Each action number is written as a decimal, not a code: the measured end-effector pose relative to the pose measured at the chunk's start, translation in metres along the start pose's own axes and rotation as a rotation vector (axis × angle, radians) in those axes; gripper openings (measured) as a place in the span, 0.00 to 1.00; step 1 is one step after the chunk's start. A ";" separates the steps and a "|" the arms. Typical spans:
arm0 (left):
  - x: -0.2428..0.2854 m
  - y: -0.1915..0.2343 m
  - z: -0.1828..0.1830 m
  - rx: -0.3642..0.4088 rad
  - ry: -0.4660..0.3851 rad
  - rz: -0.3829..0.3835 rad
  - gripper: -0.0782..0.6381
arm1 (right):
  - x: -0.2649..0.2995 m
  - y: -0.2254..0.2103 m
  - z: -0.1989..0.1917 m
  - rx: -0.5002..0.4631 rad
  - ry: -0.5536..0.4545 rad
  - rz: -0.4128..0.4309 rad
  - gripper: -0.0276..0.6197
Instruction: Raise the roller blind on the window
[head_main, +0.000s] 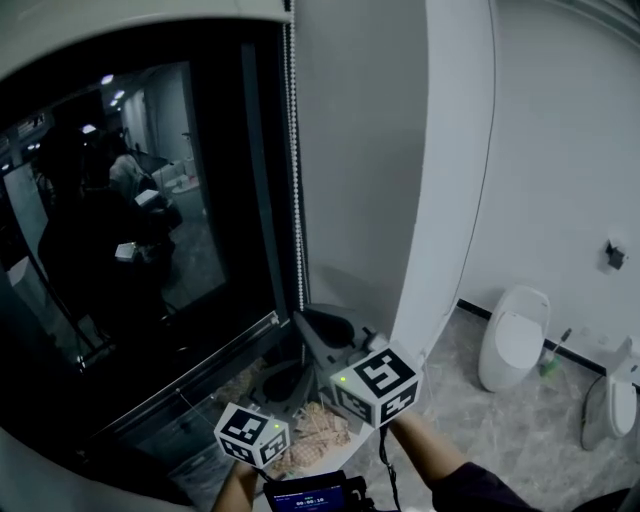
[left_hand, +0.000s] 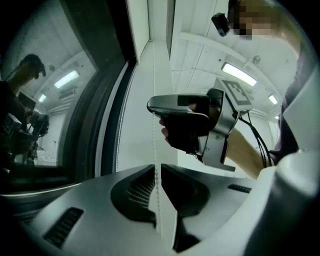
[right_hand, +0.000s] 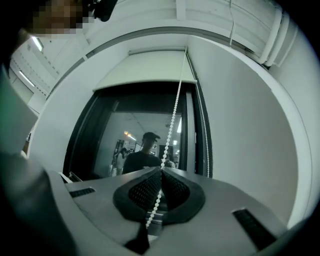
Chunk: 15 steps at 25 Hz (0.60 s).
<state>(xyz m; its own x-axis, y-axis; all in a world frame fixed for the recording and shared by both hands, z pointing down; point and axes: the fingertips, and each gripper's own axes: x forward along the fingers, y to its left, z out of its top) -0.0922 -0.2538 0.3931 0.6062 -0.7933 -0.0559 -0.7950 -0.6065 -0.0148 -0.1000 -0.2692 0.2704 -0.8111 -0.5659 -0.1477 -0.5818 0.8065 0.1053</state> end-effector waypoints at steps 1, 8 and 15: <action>-0.004 0.000 0.000 -0.005 -0.003 -0.001 0.13 | -0.002 0.000 -0.005 0.003 -0.003 -0.005 0.06; -0.028 0.018 0.030 -0.066 -0.107 0.047 0.13 | -0.008 0.009 -0.059 0.021 0.070 -0.012 0.06; -0.033 0.025 0.030 -0.086 -0.110 0.064 0.13 | -0.018 0.006 -0.097 0.043 0.121 -0.043 0.06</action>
<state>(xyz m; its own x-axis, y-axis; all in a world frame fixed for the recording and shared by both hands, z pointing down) -0.1328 -0.2411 0.3641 0.5442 -0.8229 -0.1632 -0.8244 -0.5606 0.0779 -0.0945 -0.2707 0.3687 -0.7881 -0.6147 -0.0311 -0.6154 0.7860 0.0586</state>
